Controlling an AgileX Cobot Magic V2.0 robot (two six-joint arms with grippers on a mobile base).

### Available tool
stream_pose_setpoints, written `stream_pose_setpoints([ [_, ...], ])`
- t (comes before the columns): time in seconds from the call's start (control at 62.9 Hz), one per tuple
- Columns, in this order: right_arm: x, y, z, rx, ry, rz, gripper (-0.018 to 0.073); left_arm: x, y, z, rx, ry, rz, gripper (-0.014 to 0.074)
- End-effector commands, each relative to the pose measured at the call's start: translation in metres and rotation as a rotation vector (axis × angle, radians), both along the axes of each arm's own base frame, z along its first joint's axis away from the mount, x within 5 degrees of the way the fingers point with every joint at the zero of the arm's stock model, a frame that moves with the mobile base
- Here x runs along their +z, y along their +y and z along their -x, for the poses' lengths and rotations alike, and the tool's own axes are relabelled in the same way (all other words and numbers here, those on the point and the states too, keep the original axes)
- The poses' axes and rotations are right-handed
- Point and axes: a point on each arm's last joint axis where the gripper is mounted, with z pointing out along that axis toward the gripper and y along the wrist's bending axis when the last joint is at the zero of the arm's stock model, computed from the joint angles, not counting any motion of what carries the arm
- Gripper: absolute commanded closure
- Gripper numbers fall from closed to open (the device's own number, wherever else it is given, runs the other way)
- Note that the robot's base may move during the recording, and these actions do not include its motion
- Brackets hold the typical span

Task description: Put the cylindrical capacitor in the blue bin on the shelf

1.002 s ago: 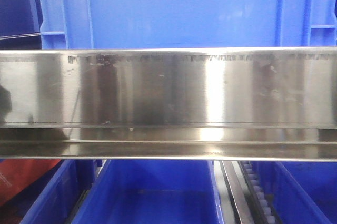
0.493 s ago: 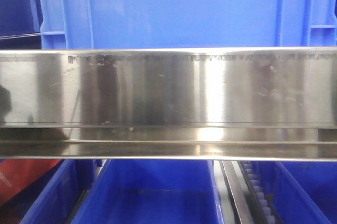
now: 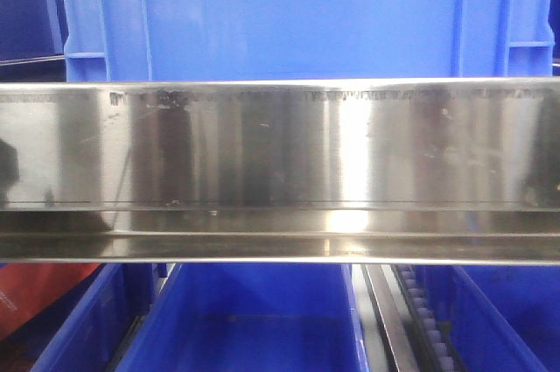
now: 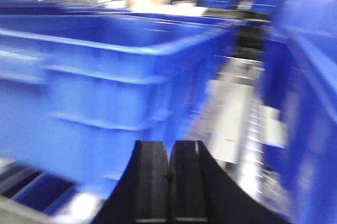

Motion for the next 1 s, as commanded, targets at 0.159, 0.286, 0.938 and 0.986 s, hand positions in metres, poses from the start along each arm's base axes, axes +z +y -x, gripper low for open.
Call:
stream_pose_setpoints([
  [0.159,-0.045,-0.011,0.002,-0.215,-0.048,-0.131,0.0715,0.003,0.0,0.001,-0.001,-0.026,0.002,0.0707],
  [0.286,-0.066,-0.015,0.004,-0.292,-0.048,-0.117,0.0715,0.003,0.0,0.001,-0.001,-0.026,0.002,0.0707],
  [0.938,-0.108,-0.019,-0.005,-0.354,-0.068,-0.057,0.0715,0.003,0.0,0.001,-0.001,-0.026,0.002,0.0707],
  [0.986,-0.108,-0.019,-0.005,-0.354,-0.066,-0.057,0.0715,0.003,0.0,0.001,-0.001,-0.026,0.002,0.0707],
])
